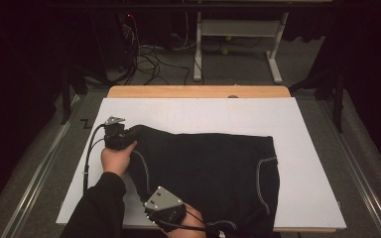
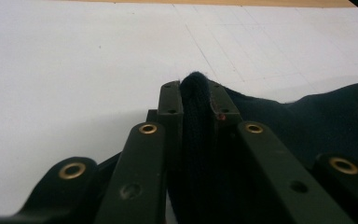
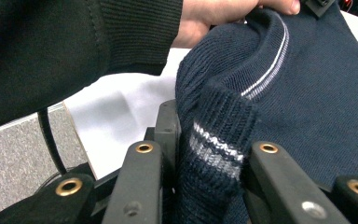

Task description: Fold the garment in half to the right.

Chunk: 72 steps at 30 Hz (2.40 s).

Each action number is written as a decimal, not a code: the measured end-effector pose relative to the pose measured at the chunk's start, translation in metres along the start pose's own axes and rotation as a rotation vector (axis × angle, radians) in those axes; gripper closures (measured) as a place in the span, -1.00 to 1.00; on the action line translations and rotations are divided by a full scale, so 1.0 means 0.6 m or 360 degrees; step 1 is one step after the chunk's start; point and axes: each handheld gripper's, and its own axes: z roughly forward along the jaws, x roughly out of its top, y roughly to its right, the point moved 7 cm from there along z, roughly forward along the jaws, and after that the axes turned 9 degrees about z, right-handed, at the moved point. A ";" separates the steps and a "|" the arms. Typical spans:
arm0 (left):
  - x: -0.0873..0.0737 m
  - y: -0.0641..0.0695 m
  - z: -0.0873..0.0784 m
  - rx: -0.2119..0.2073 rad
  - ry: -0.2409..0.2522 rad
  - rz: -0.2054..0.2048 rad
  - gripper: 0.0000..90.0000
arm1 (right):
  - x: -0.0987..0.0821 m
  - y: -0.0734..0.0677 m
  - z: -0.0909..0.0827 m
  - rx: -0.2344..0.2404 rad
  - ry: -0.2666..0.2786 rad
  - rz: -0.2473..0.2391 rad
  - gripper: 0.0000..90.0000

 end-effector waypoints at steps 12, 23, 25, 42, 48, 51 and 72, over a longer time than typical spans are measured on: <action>0.003 -0.001 0.000 0.0010 0.0013 0.0001 0.67 | 0.001 0.002 -0.001 0.0003 0.0013 0.0012 0.65; 0.010 -0.010 -0.005 0.0017 0.0038 -0.0015 0.67 | 0.008 0.001 0.004 0.0013 0.0011 0.0018 0.65; 0.010 -0.014 -0.007 0.0021 0.0042 -0.0021 0.67 | 0.010 0.001 0.007 0.0016 0.0011 0.0015 0.65; 0.001 -0.103 -0.068 0.0149 0.0083 -0.0079 0.66 | 0.054 -0.039 0.057 0.0109 0.0026 -0.0006 0.65; -0.003 -0.135 -0.104 0.0206 0.0091 -0.0104 0.66 | 0.072 -0.066 0.074 0.0149 0.0048 -0.0013 0.65; -0.006 -0.142 -0.113 0.0217 0.0061 -0.0100 0.66 | 0.074 -0.075 0.079 0.0165 0.0048 -0.0014 0.64; 0.073 -0.016 -0.084 0.0206 0.0055 0.0060 0.66 | 0.057 -0.010 -0.011 0.0070 0.0176 0.0059 0.64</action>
